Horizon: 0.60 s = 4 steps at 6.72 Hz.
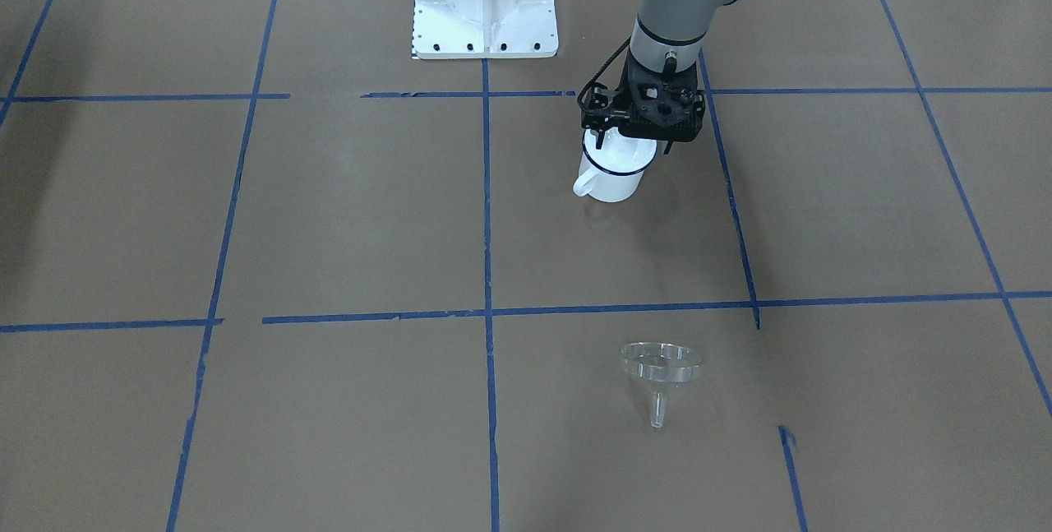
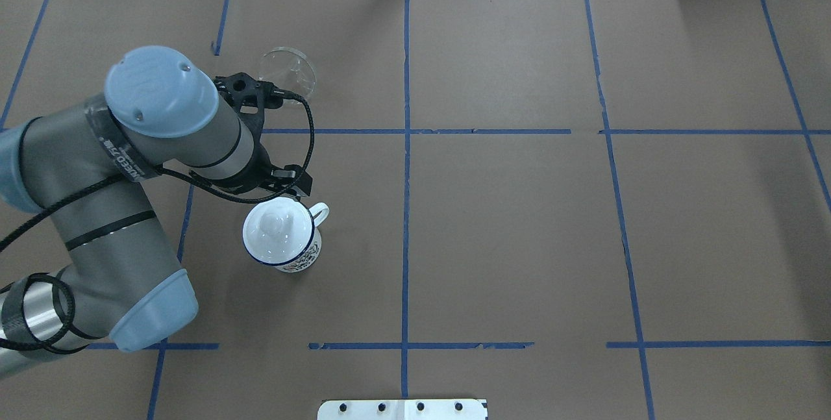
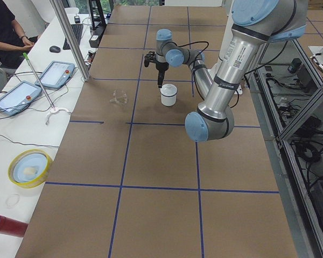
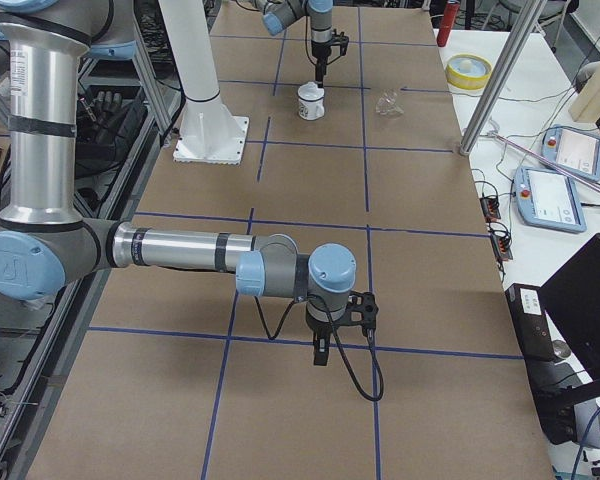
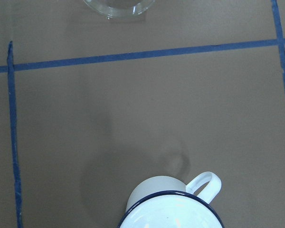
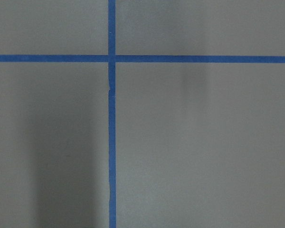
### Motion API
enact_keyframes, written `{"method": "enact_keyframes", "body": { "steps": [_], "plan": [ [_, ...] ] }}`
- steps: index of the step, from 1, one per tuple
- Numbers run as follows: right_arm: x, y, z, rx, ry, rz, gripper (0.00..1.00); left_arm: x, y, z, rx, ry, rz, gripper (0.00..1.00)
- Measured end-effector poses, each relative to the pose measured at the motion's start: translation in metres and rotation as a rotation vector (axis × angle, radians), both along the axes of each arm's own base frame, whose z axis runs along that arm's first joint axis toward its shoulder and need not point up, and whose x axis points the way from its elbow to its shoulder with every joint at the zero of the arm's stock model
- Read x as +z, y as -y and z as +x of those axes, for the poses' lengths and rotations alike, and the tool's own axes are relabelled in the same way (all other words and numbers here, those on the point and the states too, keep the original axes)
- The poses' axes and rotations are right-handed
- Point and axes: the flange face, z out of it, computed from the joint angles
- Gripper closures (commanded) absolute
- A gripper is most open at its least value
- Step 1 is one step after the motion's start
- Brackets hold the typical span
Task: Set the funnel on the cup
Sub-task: 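Move the left gripper over the white lid on the enamel mug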
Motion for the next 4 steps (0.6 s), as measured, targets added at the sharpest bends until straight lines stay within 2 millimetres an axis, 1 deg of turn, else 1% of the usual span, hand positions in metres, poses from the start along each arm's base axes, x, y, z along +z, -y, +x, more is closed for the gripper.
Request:
{"method": "enact_keyframes", "body": {
  "steps": [1,2,4],
  "plan": [
    [0.0,0.0,0.0,0.0,0.0,0.0,0.0,0.004,-0.01,0.012,-0.013,-0.008,-0.005,0.0],
    [0.0,0.0,0.0,0.0,0.0,0.0,0.0,0.002,-0.017,0.014,-0.028,-0.025,-0.011,0.0],
    [0.0,0.0,0.0,0.0,0.0,0.0,0.0,0.0,-0.03,0.0,-0.036,-0.047,-0.011,0.0]
  ]
}}
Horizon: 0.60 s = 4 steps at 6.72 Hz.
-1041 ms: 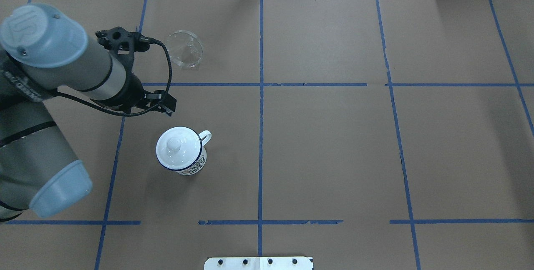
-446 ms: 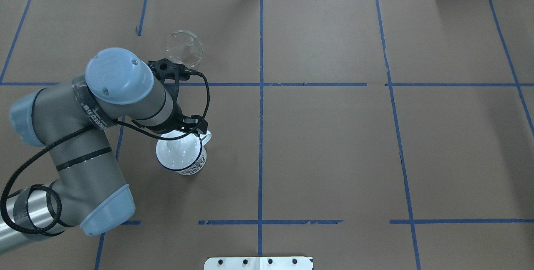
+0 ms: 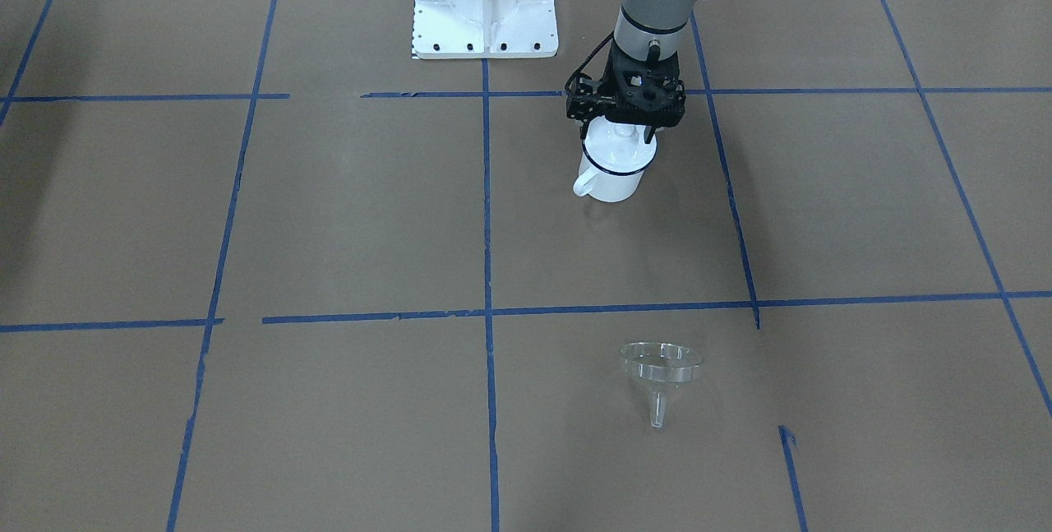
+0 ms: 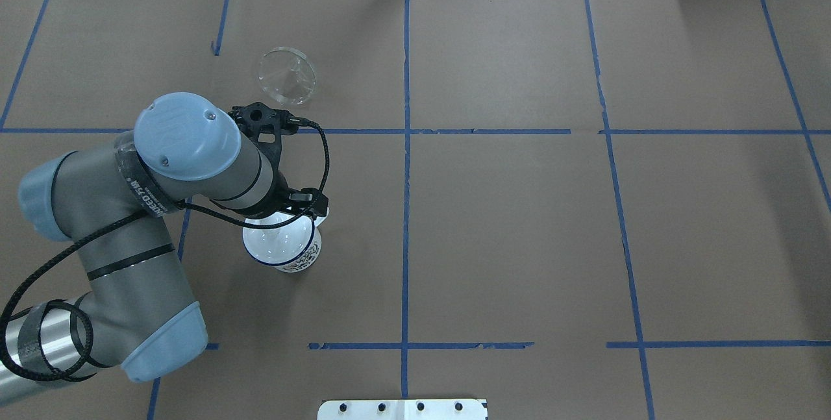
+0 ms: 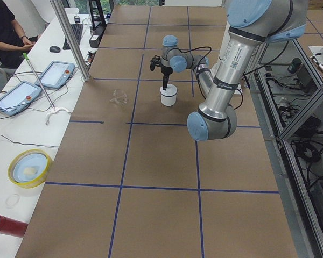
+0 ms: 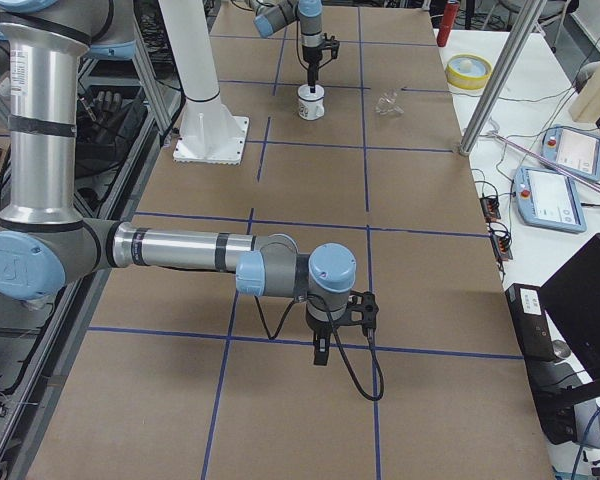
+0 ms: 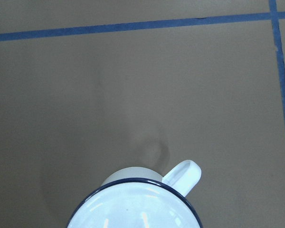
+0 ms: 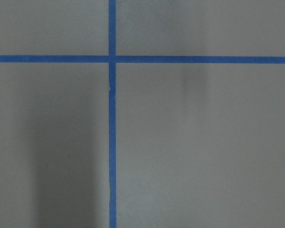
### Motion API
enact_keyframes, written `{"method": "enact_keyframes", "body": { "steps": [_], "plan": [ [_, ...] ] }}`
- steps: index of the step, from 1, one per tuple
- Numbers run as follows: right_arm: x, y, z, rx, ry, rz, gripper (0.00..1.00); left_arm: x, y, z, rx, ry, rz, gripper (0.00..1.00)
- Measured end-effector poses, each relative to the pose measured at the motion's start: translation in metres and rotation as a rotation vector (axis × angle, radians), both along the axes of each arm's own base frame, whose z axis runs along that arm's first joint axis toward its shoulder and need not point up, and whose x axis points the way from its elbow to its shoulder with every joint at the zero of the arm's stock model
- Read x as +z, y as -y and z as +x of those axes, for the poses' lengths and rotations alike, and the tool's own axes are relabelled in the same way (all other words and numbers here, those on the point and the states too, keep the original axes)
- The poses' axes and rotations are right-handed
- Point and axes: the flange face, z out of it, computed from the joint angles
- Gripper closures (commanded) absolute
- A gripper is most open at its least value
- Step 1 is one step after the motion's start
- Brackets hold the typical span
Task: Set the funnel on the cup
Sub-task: 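Move the left gripper over the white lid on the enamel mug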
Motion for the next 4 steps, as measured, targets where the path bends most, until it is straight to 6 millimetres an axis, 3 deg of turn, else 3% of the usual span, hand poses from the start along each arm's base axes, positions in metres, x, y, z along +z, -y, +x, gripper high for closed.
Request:
{"method": "enact_keyframes", "body": {
  "steps": [1,4],
  "plan": [
    [0.0,-0.0001,0.0,0.0,0.0,0.0,0.0,0.0015,-0.0045,-0.007,-0.001,-0.003,-0.001,0.0],
    [0.0,0.0,0.0,0.0,0.0,0.0,0.0,0.0047,-0.0074,-0.009,-0.001,0.001,-0.006,0.22]
  ]
}}
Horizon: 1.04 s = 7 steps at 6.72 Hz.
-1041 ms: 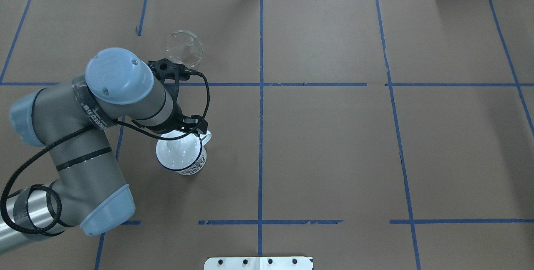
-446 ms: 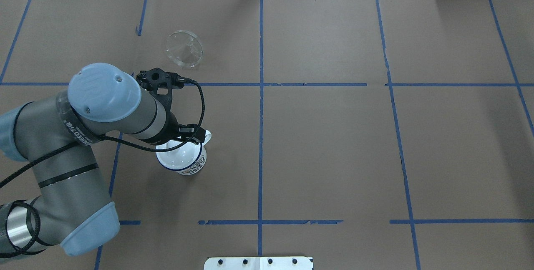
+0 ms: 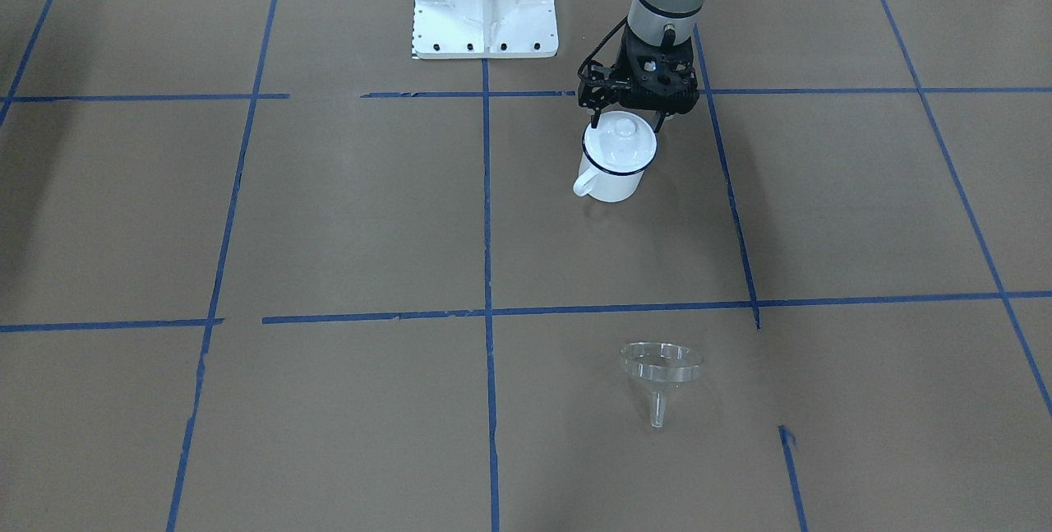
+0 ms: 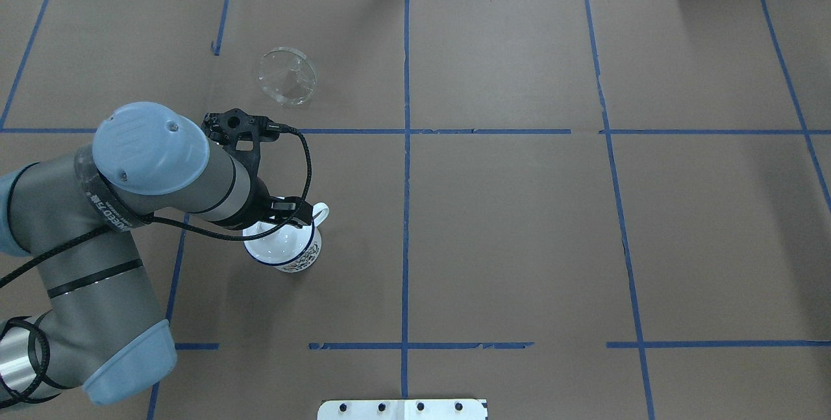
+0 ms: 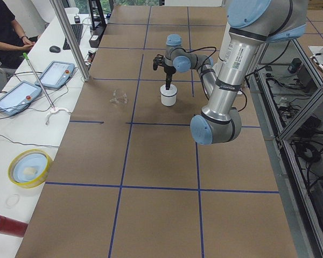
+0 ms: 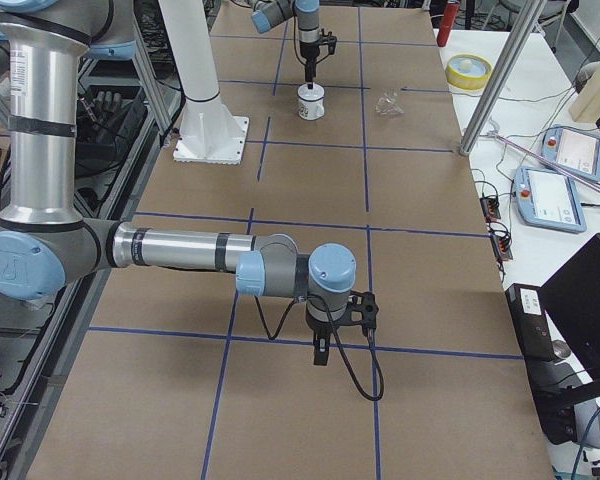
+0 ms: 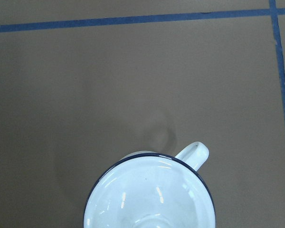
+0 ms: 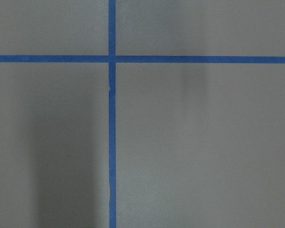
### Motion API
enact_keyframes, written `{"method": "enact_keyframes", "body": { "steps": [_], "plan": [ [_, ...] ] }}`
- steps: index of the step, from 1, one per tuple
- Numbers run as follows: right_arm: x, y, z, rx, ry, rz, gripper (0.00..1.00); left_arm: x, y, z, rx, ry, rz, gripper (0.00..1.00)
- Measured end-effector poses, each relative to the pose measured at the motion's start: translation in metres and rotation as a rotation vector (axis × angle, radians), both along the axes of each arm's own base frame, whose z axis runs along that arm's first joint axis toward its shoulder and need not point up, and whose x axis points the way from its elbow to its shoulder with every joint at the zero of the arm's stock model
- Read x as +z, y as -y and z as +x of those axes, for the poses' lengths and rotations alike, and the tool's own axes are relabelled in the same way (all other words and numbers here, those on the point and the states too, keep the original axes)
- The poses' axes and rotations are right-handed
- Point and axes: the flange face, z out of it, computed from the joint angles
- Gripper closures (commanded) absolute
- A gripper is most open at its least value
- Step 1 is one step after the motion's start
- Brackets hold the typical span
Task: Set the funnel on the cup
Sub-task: 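Move the left gripper over the white lid on the enamel mug, then grasp the white lid with the left gripper and lift it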
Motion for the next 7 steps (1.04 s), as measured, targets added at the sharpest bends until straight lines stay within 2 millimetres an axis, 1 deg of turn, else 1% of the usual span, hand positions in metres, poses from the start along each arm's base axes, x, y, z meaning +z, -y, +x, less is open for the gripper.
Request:
{"method": "enact_keyframes", "body": {
  "steps": [1,2,5,6,7],
  "plan": [
    [-0.0001,-0.0001,0.0,0.0,0.0,0.0,0.0,0.0016,0.0001,0.0014,0.001,0.004,-0.003,0.27],
    [-0.0001,-0.0001,0.0,0.0,0.0,0.0,0.0,0.0028,-0.0006,0.0028,0.002,0.008,-0.006,0.39],
    [0.0001,-0.0001,0.0,0.0,0.0,0.0,0.0,0.0014,-0.0032,0.0033,0.006,0.024,-0.016,0.68],
    [-0.0003,0.0001,0.0,0.0,0.0,0.001,0.0,0.0009,-0.0035,0.003,0.006,0.024,-0.016,0.93],
    [-0.0004,0.0001,0.0,0.0,0.0,0.001,0.0,-0.0007,-0.0038,0.0012,0.005,0.022,-0.015,1.0]
  ]
}}
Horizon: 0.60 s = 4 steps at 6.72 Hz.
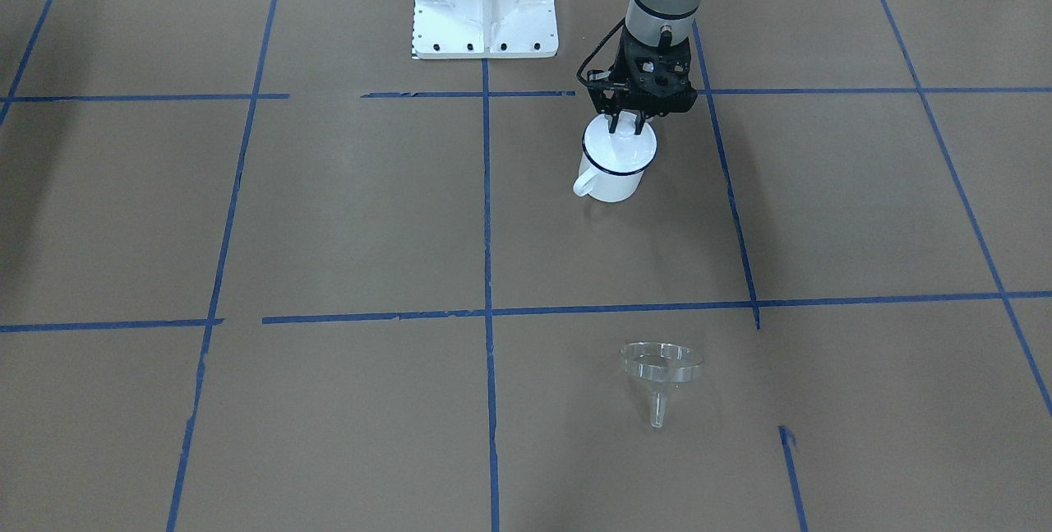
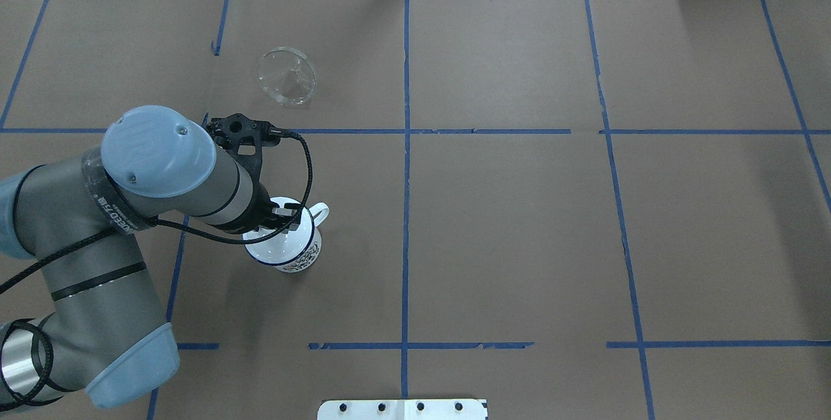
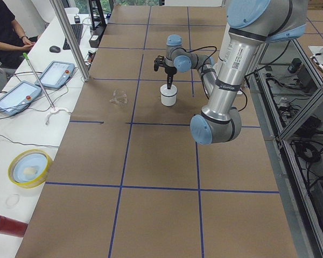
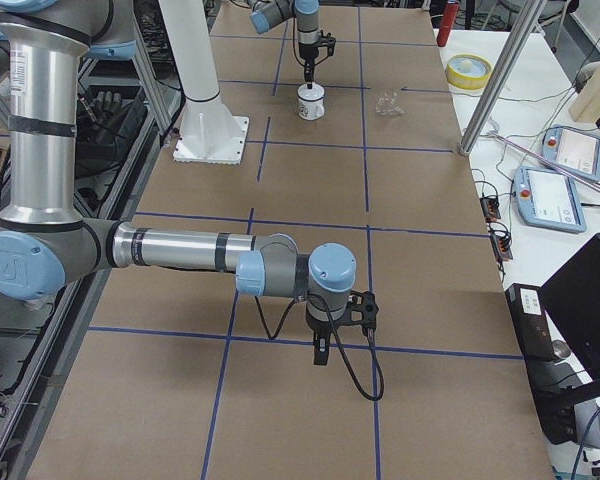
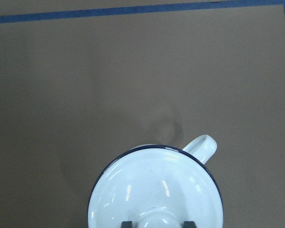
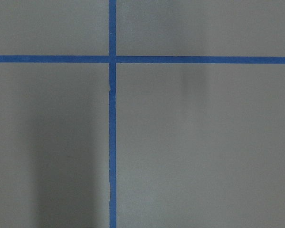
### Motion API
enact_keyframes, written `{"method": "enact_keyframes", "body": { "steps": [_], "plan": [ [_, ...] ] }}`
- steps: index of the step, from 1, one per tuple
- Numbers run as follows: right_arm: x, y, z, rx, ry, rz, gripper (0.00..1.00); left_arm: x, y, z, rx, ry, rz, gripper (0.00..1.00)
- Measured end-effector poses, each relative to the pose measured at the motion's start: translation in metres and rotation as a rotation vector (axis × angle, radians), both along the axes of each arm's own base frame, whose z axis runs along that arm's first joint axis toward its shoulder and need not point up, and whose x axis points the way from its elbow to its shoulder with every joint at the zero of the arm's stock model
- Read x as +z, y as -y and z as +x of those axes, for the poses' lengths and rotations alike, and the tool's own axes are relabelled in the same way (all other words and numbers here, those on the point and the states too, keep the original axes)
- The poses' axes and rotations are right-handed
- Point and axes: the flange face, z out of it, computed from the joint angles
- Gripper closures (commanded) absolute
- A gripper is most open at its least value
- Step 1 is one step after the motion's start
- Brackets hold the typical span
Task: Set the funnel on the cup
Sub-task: 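Grasp the white lid with the left gripper and lift it, then carry the lid beside the mug and set it on the table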
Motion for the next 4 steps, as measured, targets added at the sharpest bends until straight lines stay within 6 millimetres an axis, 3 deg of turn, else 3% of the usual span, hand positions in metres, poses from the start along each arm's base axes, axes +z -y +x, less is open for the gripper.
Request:
{"method": "enact_keyframes", "body": {
  "steps": [2,4],
  "plan": [
    [0.0,0.0,0.0,0.0,0.0,0.0,0.0,-0.02,-0.006,-0.024,-0.008,0.009,-0.001,1.0],
    [0.0,0.0,0.0,0.0,0.0,0.0,0.0,-0.039,0.013,-0.072,-0.035,0.04,0.032,1.0]
  ]
}}
